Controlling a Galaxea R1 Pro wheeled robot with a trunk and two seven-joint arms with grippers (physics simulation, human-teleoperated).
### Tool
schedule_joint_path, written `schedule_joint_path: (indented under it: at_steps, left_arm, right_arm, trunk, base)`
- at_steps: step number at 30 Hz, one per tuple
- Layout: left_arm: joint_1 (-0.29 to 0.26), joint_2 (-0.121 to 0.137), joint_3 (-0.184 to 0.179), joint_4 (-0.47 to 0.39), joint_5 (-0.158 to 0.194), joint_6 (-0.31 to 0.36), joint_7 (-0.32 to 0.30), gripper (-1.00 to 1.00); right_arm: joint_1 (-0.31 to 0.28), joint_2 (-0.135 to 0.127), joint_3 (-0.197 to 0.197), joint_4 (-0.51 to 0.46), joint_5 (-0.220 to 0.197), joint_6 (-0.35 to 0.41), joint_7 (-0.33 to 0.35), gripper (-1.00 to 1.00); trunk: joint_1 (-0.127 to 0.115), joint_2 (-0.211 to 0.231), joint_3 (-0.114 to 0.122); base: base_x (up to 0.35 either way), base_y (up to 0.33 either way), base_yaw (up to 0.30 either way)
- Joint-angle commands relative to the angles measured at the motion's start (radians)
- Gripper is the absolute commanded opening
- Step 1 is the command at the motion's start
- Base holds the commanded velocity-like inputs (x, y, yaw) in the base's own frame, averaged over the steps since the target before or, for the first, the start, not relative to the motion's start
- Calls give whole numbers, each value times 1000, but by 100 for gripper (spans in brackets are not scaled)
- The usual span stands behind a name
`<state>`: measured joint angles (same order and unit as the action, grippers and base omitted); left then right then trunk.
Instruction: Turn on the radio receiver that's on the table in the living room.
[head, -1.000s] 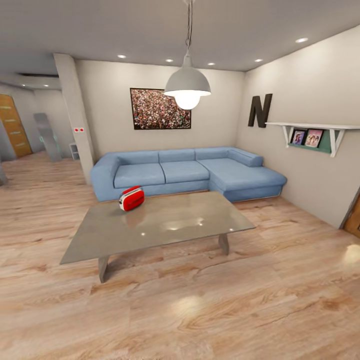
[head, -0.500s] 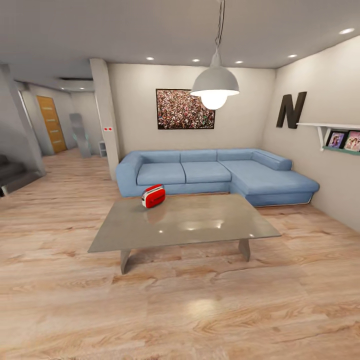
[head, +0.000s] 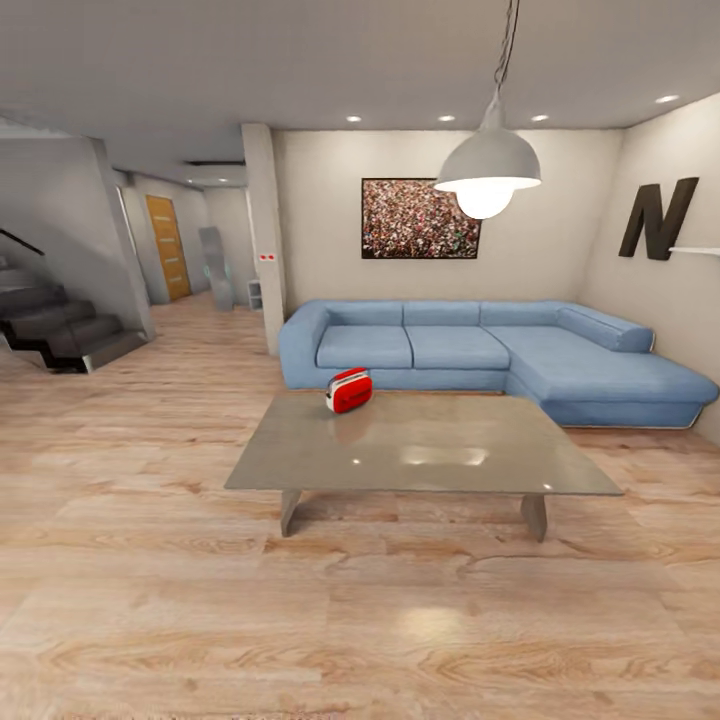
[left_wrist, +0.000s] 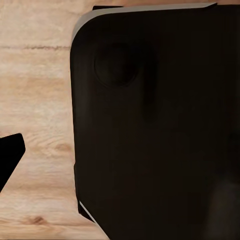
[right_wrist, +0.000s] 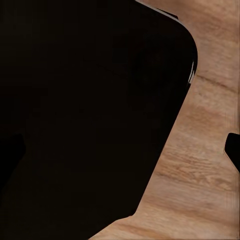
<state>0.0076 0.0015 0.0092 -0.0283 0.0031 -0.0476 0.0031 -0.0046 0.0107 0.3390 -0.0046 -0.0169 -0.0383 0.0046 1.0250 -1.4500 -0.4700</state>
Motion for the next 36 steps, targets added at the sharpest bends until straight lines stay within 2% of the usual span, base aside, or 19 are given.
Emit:
schedule_joint_path:
  at_steps: [1, 36]
  left_arm:
    - [0, 0, 0, 0, 0, 0, 0, 100]
    - [0, 0, 0, 0, 0, 0, 0, 100]
  right_arm:
    - [0, 0, 0, 0, 0, 0, 0, 100]
    - [0, 0, 0, 0, 0, 0, -1, 100]
  trunk:
    - [0, 0, 0]
    - [0, 0, 0]
  base:
    - [0, 0, 292]
    - [0, 0, 292]
